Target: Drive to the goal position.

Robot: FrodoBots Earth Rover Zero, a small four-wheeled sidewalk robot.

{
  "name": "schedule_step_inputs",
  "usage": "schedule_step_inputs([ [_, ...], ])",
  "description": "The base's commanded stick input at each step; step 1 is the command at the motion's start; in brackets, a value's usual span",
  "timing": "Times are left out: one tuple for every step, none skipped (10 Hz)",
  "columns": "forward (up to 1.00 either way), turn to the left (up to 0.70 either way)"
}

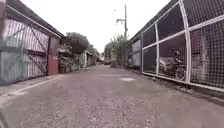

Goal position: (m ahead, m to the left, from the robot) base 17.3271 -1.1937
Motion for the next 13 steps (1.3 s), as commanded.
schedule_step_inputs([
  [0.70,0.07],
  [0.70,0.07],
  [0.70,0.07],
  [0.70,0.07],
  [0.70,0.07],
  [0.70,0.07],
  [0.70,0.07],
  [0.70,-0.02],
  [0.70,-0.26],
  [0.70,0.03],
  [0.70,0.07],
  [0.70,0.07],
  [0.70,0.07],
])
